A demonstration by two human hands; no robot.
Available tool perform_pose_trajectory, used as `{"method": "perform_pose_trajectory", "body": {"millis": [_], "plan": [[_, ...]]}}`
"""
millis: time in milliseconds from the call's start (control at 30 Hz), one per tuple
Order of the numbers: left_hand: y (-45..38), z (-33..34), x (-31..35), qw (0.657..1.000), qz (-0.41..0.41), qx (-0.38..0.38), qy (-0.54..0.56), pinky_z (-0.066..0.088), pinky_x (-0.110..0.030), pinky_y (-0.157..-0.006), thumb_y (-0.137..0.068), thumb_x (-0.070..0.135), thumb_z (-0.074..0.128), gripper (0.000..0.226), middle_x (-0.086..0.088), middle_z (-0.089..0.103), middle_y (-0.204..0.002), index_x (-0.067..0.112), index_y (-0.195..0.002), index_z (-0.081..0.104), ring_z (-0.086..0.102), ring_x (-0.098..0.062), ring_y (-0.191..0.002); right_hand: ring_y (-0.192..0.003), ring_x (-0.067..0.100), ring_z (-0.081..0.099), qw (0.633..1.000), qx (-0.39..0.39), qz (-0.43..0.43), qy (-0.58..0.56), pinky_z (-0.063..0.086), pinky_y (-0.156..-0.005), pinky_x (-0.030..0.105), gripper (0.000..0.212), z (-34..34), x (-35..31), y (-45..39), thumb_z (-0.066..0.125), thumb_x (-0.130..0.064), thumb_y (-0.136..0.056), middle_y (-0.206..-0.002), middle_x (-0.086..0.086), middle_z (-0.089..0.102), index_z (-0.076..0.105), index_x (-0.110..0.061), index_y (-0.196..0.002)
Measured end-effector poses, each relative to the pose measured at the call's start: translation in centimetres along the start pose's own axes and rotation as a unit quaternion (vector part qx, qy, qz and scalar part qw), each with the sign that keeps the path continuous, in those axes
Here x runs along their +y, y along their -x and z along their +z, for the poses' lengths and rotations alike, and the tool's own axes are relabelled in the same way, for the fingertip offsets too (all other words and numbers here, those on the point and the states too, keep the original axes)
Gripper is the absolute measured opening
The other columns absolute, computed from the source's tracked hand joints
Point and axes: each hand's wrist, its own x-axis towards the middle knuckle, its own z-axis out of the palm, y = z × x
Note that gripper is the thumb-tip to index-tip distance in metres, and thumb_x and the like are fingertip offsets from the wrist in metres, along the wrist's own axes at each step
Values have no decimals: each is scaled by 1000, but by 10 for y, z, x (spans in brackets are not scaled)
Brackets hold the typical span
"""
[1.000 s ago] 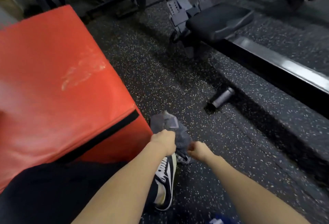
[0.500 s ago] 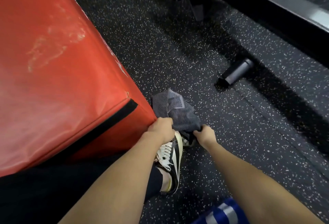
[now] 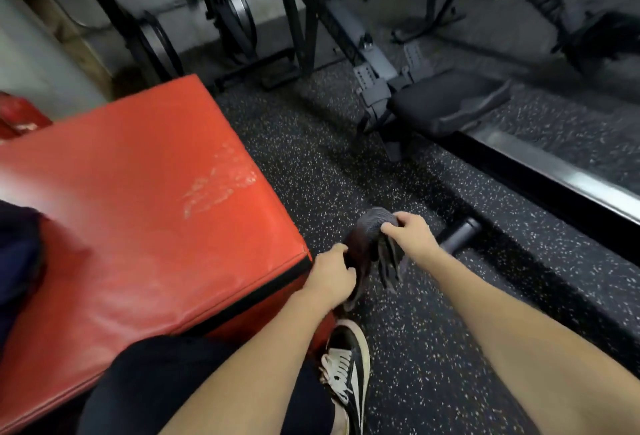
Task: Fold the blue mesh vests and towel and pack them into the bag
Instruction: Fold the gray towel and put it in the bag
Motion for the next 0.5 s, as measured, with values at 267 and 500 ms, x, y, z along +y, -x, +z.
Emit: {"method": "perform_pose_trajectory", "body": {"millis": [267,500], "plan": [[52,-105,64,977,131,124,112,44,-21,-85,-87,29,71,52,7,62,-103,22,-135,53,61,-14,-98,-64,13,54,986,-6,-164,27,39,-61,31,19,-51,-147,44,69,-23,-87,-68,2,61,65,-10,-74],[116,-209,105,921,211,284,164,36,-7,-70,-85,25,72,27,10,63,-90,23,-111,65,57,-13,-90,-68,14,54,957,24,-288,37,38,-62,30,30,-87,-289,110,74,-23,-87,-81,25,64,65,5,-85]]}}
